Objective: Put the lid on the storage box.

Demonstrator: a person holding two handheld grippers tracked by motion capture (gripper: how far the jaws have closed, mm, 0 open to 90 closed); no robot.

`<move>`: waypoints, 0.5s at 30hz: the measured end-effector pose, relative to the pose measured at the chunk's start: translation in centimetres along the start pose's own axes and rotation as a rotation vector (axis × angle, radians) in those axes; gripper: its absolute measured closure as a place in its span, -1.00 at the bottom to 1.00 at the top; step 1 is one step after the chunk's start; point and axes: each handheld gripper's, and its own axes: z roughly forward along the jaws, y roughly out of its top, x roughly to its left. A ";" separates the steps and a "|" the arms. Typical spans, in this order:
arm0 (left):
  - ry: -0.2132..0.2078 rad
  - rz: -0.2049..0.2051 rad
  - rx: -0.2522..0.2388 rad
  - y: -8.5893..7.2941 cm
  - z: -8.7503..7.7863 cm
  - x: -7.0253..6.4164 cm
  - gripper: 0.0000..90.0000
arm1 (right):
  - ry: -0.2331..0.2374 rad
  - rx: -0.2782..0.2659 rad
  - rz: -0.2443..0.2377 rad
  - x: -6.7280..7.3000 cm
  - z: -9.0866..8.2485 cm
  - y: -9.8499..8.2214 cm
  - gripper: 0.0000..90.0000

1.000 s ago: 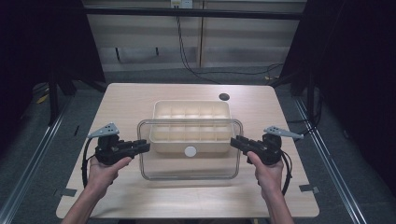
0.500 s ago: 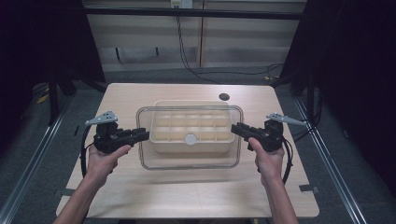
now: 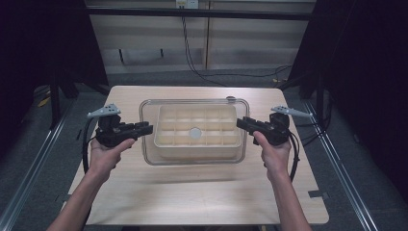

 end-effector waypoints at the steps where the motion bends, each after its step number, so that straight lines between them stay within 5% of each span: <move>1: -0.002 -0.005 -0.003 0.1 0.0 0.0 0.54 | -0.002 -0.002 0.000 0.0 0.1 0.1 0.40; 15: 0.017 0.001 -0.007 1.5 0.7 0.6 0.54 | -0.011 -0.018 -0.003 -0.6 0.9 1.7 0.40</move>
